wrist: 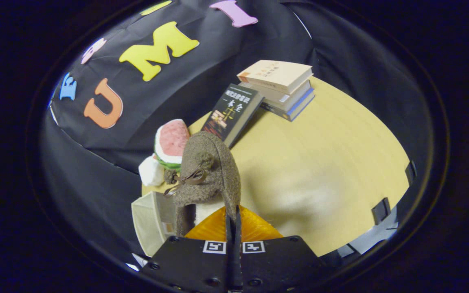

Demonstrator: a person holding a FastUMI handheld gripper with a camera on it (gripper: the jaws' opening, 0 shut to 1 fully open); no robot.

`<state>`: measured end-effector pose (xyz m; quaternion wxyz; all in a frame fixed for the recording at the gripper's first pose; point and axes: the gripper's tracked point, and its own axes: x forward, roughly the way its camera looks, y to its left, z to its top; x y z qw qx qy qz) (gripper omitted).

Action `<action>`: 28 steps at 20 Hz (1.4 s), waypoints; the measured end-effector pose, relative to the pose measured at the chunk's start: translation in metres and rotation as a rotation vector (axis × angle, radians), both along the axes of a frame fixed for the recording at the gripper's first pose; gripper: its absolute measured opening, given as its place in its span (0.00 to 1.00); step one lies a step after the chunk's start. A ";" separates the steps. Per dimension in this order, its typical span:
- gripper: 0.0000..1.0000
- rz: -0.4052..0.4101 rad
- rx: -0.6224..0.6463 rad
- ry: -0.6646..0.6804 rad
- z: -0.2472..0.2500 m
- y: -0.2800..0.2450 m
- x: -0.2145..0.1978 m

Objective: Open the storage box then place both shoes into the box .Put the left shoe in first, then the right shoe, with the right side of both shoes facing outward in a uniform manner.

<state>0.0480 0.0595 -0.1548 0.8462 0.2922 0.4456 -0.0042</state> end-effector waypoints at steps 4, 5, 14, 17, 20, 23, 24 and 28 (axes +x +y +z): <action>0.00 0.047 0.007 -0.044 0.039 0.088 -0.003; 0.00 0.068 0.005 -0.053 0.043 0.110 -0.003; 0.00 0.163 -0.135 -0.014 0.001 0.226 -0.021; 0.00 0.169 -0.206 -0.001 -0.019 0.236 -0.027; 0.00 0.149 -0.302 0.000 -0.035 0.233 -0.027; 0.00 0.136 -0.380 0.006 -0.048 0.230 -0.021; 0.00 0.138 -0.396 0.004 -0.050 0.231 -0.020; 0.02 0.131 -0.467 0.018 -0.064 0.229 -0.019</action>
